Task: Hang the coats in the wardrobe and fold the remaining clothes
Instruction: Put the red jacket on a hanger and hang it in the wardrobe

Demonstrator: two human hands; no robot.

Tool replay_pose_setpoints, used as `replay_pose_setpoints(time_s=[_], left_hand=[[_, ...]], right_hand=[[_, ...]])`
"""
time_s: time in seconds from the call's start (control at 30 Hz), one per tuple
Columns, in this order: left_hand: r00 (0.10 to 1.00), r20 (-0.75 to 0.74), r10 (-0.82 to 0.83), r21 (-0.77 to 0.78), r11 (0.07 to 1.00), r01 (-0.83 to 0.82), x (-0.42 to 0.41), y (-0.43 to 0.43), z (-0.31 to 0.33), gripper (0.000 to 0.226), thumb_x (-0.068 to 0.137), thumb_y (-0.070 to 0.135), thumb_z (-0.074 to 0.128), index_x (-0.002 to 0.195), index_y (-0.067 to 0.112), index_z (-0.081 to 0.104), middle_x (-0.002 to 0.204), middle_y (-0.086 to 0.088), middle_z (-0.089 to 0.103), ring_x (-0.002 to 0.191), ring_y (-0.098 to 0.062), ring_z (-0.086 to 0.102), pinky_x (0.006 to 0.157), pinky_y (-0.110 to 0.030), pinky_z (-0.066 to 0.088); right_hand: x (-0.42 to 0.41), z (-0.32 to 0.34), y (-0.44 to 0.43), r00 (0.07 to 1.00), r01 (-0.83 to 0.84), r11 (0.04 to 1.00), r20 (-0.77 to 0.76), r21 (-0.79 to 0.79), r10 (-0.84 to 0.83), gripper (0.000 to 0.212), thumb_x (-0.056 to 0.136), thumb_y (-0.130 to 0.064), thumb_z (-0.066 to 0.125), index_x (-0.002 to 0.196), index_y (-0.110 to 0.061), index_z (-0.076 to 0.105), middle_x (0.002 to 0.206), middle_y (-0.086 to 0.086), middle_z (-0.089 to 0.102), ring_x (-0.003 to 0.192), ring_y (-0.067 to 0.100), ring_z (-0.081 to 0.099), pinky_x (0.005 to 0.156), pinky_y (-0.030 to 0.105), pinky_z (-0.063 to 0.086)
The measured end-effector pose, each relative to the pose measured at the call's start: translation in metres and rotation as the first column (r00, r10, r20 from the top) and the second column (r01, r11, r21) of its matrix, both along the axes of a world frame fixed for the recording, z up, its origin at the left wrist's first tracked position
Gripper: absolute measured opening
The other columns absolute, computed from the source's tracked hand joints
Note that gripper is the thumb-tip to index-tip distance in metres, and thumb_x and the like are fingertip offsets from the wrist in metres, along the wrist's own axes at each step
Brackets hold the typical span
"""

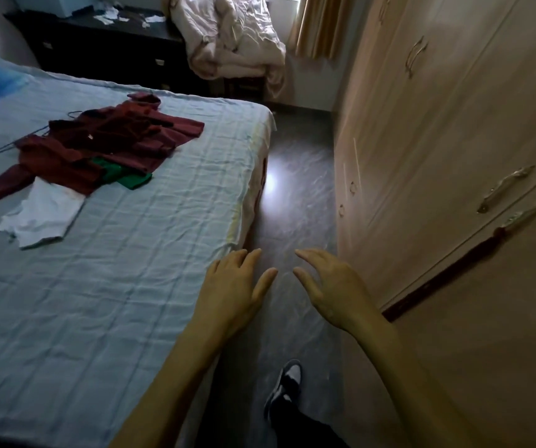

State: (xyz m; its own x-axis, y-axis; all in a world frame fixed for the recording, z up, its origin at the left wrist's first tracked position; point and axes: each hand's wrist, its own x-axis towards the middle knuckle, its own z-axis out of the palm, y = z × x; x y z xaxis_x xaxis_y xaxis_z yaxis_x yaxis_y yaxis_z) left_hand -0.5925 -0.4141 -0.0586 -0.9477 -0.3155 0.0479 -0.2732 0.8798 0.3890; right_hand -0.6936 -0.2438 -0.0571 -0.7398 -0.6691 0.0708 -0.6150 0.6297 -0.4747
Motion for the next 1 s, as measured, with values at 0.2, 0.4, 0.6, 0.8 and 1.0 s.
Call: replay_pose_setpoints(time_s=[0.2,0.4,0.6,0.8,1.0], left_hand=[[0.998,0.056,0.001,-0.097,0.995,0.004,-0.121,-0.024,-0.003,0.083,0.082,0.070,0.004,0.136,0.023,0.046,0.136,-0.002,0.052,0.125,-0.020,0.045,0.108,-0.047,0.029],[0.996,0.081,0.043,-0.113,0.993,-0.034,-0.224,-0.050,0.012,0.080,0.083,0.067,0.004,0.138,0.023,0.043,0.136,-0.001,0.051,0.124,-0.018,0.046,0.106,-0.037,0.030],[0.993,0.078,0.086,-0.096,0.992,-0.078,-0.312,-0.084,0.013,0.073,0.084,0.064,0.009,0.131,0.024,0.048,0.128,-0.002,0.056,0.118,-0.020,0.050,0.101,-0.036,0.034],[0.985,0.101,0.137,-0.066,0.989,-0.130,-0.398,-0.134,-0.008,0.083,0.081,0.065,0.003,0.137,0.021,0.045,0.135,-0.002,0.052,0.122,-0.021,0.048,0.103,-0.035,0.032],[0.980,0.036,0.197,0.053,0.979,-0.199,-0.492,-0.199,-0.021,0.078,0.083,0.066,0.009,0.131,0.022,0.051,0.127,-0.003,0.057,0.115,-0.022,0.052,0.099,-0.037,0.036]], right_hand=[[-0.123,-0.011,-0.016,0.998,0.040,0.996,0.049,-0.080,-0.036,0.044,0.097,-0.044,0.043,0.136,-0.024,0.048,0.137,-0.003,0.051,0.123,0.014,0.047,0.103,0.028,0.037],[-0.243,-0.001,-0.038,0.994,0.035,0.991,0.105,-0.128,-0.021,0.045,0.096,-0.047,0.041,0.136,-0.027,0.047,0.139,-0.006,0.048,0.127,0.011,0.043,0.109,0.034,0.034],[-0.330,0.004,-0.083,0.994,-0.015,0.984,0.102,-0.180,0.033,0.045,0.096,-0.047,0.042,0.133,-0.023,0.052,0.134,-0.003,0.054,0.122,0.014,0.049,0.105,0.037,0.039],[-0.413,-0.016,-0.145,0.993,-0.062,0.993,0.096,-0.102,0.072,0.062,0.088,-0.060,0.028,0.130,-0.023,0.056,0.132,-0.001,0.056,0.123,0.016,0.050,0.103,0.038,0.040],[-0.504,-0.008,-0.216,0.990,-0.126,0.992,0.062,-0.011,0.126,0.045,0.094,-0.046,0.041,0.130,-0.022,0.055,0.132,-0.001,0.056,0.120,0.016,0.050,0.104,0.036,0.040]])
